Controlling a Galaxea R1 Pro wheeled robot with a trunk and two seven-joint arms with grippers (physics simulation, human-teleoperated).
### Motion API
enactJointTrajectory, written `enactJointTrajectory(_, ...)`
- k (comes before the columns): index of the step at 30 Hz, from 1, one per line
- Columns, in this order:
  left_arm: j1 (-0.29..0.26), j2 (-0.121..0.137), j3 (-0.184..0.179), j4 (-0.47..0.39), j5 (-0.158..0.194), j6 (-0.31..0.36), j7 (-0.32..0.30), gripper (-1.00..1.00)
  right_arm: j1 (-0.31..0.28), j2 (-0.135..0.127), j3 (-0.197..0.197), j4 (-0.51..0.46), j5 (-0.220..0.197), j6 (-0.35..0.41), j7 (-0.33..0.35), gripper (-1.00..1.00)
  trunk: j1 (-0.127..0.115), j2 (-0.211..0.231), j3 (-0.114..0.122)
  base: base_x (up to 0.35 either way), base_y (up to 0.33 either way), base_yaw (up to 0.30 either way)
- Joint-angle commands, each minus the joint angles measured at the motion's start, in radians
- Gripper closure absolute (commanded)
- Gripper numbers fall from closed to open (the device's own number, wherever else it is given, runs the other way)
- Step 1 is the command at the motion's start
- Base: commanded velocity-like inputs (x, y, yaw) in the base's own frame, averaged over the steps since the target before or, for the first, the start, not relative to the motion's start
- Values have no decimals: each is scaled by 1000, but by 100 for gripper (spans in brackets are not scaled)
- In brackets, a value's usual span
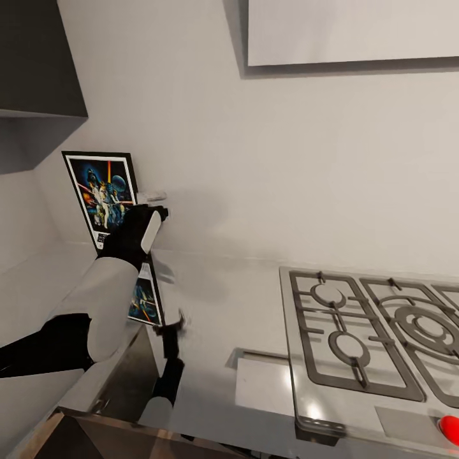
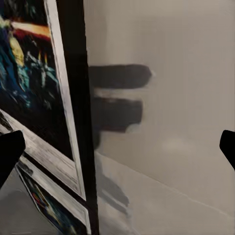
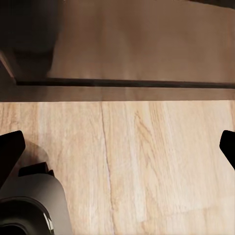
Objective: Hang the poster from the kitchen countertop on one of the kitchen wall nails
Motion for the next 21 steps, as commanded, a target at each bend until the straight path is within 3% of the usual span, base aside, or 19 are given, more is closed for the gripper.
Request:
enactJointTrajectory(1,-1,0,2,-2,2,4,70,-100,0,0,-2,-2,1,-2,-1,-100,0,0,-1,0,0,0)
enactJointTrajectory(3,-1,1,-5,-2,3,4,161,-100,0,0,-3,-2,0,-3,-3,-100,0,0,-1,0,0,0)
enactJointTrajectory(6,-1,1,-8,-2,4,4,193,-100,0,0,-4,-2,-1,-4,-4,-100,0,0,-1,0,0,0)
enactJointTrajectory(21,-1,-5,-19,10,0,5,231,-100,1,-1,-5,-2,0,-5,-6,-100,0,0,-1,0,0,0)
